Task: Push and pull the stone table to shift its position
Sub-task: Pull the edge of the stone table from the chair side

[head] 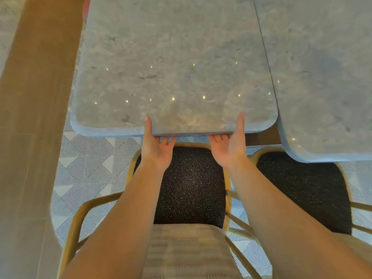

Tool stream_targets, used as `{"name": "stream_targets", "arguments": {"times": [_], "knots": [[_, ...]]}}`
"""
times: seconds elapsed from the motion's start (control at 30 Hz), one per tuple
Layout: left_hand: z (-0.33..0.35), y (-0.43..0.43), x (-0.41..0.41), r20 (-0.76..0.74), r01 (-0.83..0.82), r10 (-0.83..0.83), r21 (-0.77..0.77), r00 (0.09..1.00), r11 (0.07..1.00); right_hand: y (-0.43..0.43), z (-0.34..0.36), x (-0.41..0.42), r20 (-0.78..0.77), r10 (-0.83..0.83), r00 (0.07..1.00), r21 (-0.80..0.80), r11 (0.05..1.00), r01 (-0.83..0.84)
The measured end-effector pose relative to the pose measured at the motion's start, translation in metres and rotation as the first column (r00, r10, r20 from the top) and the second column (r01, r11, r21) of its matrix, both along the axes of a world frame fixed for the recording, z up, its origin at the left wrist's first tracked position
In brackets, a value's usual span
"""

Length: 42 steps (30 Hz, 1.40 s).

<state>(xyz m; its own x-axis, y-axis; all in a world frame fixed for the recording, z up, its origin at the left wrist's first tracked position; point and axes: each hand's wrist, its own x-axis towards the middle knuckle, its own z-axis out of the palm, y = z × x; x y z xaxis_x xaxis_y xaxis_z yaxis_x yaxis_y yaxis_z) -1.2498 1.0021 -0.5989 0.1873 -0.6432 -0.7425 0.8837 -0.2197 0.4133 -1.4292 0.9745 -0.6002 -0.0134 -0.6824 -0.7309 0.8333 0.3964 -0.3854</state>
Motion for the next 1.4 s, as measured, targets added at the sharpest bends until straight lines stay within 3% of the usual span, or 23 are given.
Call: {"name": "stream_targets", "arguments": {"times": [0.23,0.6,0.8,1.4], "knots": [[-0.025,-0.024,-0.010,-0.056,-0.134,0.129,-0.095,0.990,0.986,-0.020,-0.024,0.007,0.034,-0.010,0.999,-0.049,0.999,0.012],[-0.038,-0.029,-0.021,0.079,-0.137,0.156,-0.200,0.985,0.970,-0.028,-0.038,0.006,0.059,-0.021,0.998,-0.071,0.997,0.025],[-0.042,-0.028,-0.024,0.075,-0.190,0.214,-0.247,0.974,0.950,-0.025,-0.040,0.002,0.067,-0.034,0.997,-0.124,0.991,0.042],[-0.037,-0.014,-0.030,0.028,-0.260,0.273,-0.230,0.961,0.938,-0.007,-0.040,-0.002,0.042,-0.015,0.999,-0.179,0.984,0.023]]}}
